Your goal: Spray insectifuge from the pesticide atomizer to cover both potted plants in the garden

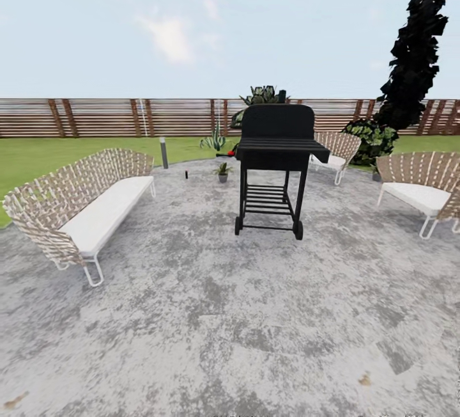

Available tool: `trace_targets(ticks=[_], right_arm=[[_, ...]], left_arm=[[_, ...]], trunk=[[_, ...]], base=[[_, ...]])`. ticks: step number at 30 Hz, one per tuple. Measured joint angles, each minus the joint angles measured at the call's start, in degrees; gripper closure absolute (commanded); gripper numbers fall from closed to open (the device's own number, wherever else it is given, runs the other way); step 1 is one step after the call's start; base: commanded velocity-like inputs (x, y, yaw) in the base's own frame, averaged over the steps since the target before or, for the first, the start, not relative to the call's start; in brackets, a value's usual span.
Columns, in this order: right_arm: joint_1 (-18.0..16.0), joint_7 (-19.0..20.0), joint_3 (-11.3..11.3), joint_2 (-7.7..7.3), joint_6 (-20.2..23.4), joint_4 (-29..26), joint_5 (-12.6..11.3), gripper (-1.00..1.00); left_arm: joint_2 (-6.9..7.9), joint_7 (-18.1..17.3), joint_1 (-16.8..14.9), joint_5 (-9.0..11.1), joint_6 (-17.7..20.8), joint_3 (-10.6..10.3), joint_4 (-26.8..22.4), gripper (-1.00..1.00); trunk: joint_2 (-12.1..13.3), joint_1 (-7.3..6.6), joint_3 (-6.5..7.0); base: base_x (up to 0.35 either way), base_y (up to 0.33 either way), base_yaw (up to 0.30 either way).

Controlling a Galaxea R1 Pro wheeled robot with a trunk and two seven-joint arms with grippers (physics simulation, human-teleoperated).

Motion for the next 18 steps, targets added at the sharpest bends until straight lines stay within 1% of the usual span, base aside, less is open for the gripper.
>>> trace_targets(ticks=[6, 18], right_arm=[[0.0, 0.0, 0.0, 0.00, 0.0, 0.0, 0.0, -1.00], [0.0, 0.0, 0.1, 0.00, 0.0, 0.0, 0.0, -1.00]], left_arm=[[0.00, 0.0, 0.0, 0.0, 0.0, 0.0, 0.0, -1.00], [0.00, 0.0, 0.0, 0.0, 0.0, 0.0, 0.0, -1.00]], trunk=[[-2.4, 1.32, -1.52], [-7.2, 3.95, -4.37]], base=[[0.000, 0.000, -0.199], [0.000, 0.000, -0.239]])
